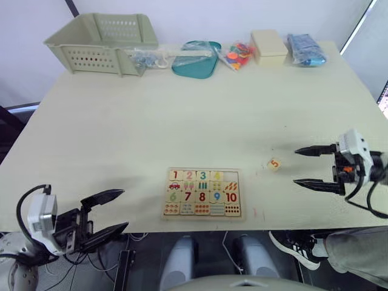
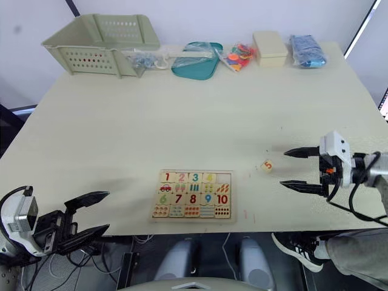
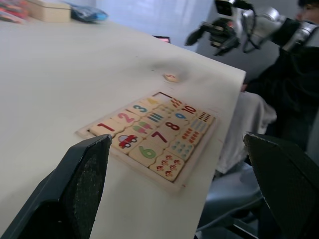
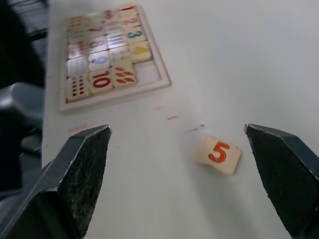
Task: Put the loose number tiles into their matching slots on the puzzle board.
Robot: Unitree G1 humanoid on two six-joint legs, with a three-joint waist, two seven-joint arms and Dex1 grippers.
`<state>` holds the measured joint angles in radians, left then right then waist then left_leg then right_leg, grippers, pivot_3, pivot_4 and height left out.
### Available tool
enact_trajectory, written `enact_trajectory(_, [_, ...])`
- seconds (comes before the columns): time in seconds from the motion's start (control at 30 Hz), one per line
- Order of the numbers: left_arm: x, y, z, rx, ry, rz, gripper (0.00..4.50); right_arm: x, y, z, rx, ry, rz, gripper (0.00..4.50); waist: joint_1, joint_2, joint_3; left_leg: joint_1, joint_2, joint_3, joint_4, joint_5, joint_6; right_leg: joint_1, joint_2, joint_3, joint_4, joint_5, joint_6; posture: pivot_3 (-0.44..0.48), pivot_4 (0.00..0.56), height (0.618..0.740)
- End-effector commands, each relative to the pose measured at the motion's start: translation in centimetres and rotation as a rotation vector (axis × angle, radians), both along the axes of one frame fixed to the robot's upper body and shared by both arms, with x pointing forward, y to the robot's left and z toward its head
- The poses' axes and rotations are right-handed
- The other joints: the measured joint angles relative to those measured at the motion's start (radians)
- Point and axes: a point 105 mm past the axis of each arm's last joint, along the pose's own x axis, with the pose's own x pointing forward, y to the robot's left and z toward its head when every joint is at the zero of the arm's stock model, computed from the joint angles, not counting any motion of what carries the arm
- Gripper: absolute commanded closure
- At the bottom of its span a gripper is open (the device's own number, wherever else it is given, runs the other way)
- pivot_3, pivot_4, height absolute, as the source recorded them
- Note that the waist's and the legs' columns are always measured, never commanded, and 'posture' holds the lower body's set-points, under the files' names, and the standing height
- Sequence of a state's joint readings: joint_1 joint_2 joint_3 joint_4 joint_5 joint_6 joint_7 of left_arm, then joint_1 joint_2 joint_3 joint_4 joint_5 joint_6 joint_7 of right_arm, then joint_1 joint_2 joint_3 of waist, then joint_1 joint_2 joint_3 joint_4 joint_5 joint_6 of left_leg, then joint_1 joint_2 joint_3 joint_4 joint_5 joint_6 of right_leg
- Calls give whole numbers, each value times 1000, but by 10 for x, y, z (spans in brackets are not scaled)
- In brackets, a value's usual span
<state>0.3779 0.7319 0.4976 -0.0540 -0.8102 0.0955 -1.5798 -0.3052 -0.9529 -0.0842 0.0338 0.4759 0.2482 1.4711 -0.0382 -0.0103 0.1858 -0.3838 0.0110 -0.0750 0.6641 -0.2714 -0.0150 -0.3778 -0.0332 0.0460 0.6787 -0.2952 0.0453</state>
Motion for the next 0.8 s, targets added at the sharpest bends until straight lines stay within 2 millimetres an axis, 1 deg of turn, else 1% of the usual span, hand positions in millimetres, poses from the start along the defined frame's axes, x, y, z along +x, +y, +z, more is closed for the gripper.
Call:
enact_trajectory(0.03, [-4, 1, 7, 3, -16, -50, 0, 12, -4, -1, -94, -60, 96, 22, 2, 0, 0, 0, 0, 0, 0, 0, 0, 0, -1, -1, 0, 0, 0, 0, 150, 740])
enact_trajectory(0.1, [-3, 2, 6, 5, -22, -50, 0, 22, -1, -2, -86, -92, 134, 22, -1, 0, 0, 0, 0, -1, -1, -1, 1, 0, -1, -1, 0, 0, 0, 0, 150, 740])
enact_trajectory(0.23, [-3, 0, 16, 14, -42, -74, 0, 35, 6, -10, -152, -55, 201, 22, -3, 1, 1, -1, 0, -2, -1, -1, 1, -2, -2, 0, -1, 0, 0, 0, 150, 740])
enact_trajectory(0.33, [-2, 0, 16, 23, -48, -74, 0, 44, 8, -17, -209, -88, 247, 22, -3, 3, 2, -1, 0, -2, -2, -1, 1, -3, -2, 1, -1, 0, 0, 0, 150, 740])
enact_trajectory(0.53, [-1, -4, 17, 23, -60, -87, 0, 62, 10, -29, -314, -110, 290, 22, -4, 4, 3, -1, 0, -3, -2, -1, 1, -3, -2, 1, 0, 0, 0, 0, 150, 740])
enact_trajectory(0.6, [0, -4, 18, 25, -65, -87, 0, 66, 13, -30, -327, -116, 301, 22, -4, 4, 3, -1, 0, -2, -2, -1, 1, -3, -2, 1, 0, 0, 0, 0, 150, 740])
enact_trajectory(0.8, [-1, -4, 20, 32, -72, -82, 0, 67, 19, -41, -384, -115, 364, 22, -4, 4, 3, -1, 0, -3, -2, -1, 1, -3, -2, 1, 0, 0, 0, 0, 150, 740])
